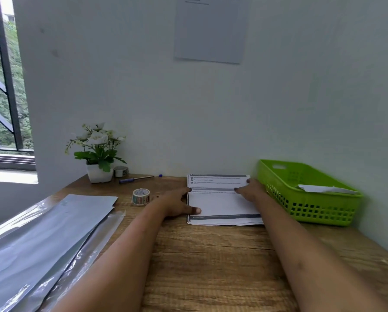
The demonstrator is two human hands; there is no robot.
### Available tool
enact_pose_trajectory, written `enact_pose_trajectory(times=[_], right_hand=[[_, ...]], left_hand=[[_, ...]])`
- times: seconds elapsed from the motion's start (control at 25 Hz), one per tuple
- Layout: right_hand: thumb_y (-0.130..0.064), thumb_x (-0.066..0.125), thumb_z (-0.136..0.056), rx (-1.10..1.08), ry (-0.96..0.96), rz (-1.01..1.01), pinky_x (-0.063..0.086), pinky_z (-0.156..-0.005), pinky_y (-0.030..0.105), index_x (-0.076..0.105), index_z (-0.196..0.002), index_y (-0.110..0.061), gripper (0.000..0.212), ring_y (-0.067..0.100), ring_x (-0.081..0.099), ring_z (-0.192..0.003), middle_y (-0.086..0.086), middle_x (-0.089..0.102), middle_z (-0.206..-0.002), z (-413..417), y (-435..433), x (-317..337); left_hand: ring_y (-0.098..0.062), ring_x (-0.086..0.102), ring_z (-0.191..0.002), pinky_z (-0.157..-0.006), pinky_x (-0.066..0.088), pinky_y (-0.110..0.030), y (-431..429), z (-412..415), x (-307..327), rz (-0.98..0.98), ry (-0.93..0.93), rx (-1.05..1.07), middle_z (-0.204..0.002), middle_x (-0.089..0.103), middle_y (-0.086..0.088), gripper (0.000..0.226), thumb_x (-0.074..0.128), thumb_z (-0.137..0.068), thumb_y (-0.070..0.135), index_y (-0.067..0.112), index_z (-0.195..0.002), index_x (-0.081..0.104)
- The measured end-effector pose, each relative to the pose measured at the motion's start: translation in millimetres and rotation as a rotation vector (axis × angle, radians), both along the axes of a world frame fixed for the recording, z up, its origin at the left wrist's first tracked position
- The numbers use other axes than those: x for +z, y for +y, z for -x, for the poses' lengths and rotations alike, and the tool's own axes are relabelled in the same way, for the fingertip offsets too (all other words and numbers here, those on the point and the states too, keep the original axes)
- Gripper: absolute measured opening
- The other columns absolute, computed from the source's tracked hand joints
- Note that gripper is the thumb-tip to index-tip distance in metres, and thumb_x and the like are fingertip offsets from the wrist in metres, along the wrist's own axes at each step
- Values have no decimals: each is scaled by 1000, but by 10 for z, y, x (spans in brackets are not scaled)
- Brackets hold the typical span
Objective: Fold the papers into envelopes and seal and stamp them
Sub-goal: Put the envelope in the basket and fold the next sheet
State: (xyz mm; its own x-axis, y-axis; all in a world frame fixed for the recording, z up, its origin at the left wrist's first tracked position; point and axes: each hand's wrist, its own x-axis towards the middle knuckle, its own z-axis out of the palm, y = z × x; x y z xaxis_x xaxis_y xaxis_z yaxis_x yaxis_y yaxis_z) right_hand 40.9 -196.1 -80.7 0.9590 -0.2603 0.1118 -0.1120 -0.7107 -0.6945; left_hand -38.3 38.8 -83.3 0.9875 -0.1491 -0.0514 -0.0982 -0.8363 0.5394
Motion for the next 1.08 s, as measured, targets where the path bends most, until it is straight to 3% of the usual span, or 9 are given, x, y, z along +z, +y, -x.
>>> enact_pose_trajectory(times=[0.2,0.32,0.4,0.52,0.64,0.88,1.08], right_hand=[[-15,67,-86,-101,-265,-257,47,-95,42,41,-132,-4,54,36,54,-116,20,52,-132,50,-36,5],[-9,67,-85,-42,-405,-272,45,-82,29,55,-118,0,37,33,61,-107,19,64,-117,139,-27,46],[-2,66,-83,3,-457,-311,41,-78,24,58,-119,-2,37,31,62,-106,18,65,-114,185,-38,62],[5,62,-84,49,-453,-314,45,-91,29,45,-136,-10,57,30,56,-117,17,57,-130,179,-37,44],[9,56,-86,22,-342,-212,36,-105,32,24,-150,-20,77,31,42,-132,15,40,-147,118,-70,-6],[16,35,-84,-14,-268,-128,40,-107,34,48,-139,-17,65,33,46,-127,15,44,-144,43,-39,5],[19,33,-81,123,-283,-367,43,-99,27,45,-140,-12,68,28,48,-125,11,45,-143,98,-23,213]], left_hand=[[-24,29,-141,-117,17,-46,15,64,-16,1,-42,45,-154,30,1,88,65,-77,58,30,-148,23],[-23,30,-141,-117,17,-46,25,98,-31,9,-63,58,-154,32,2,86,65,-77,59,30,-147,25],[-22,29,-141,-117,16,-45,15,117,-24,-12,-78,53,-154,32,3,84,63,-78,59,30,-148,25],[-23,27,-142,-117,15,-48,12,115,-21,-69,-61,47,-155,29,3,83,60,-78,62,32,-147,25],[-24,26,-142,-117,17,-45,34,94,-15,-73,-3,22,-156,27,-1,82,59,-79,63,33,-147,26],[-29,21,-143,-117,18,-46,42,52,19,-159,68,-2,-159,18,-4,92,55,-77,69,34,-150,13],[-30,17,-145,-117,15,-50,23,32,-37,-158,83,4,-159,14,-4,104,53,-67,81,37,-150,7]])
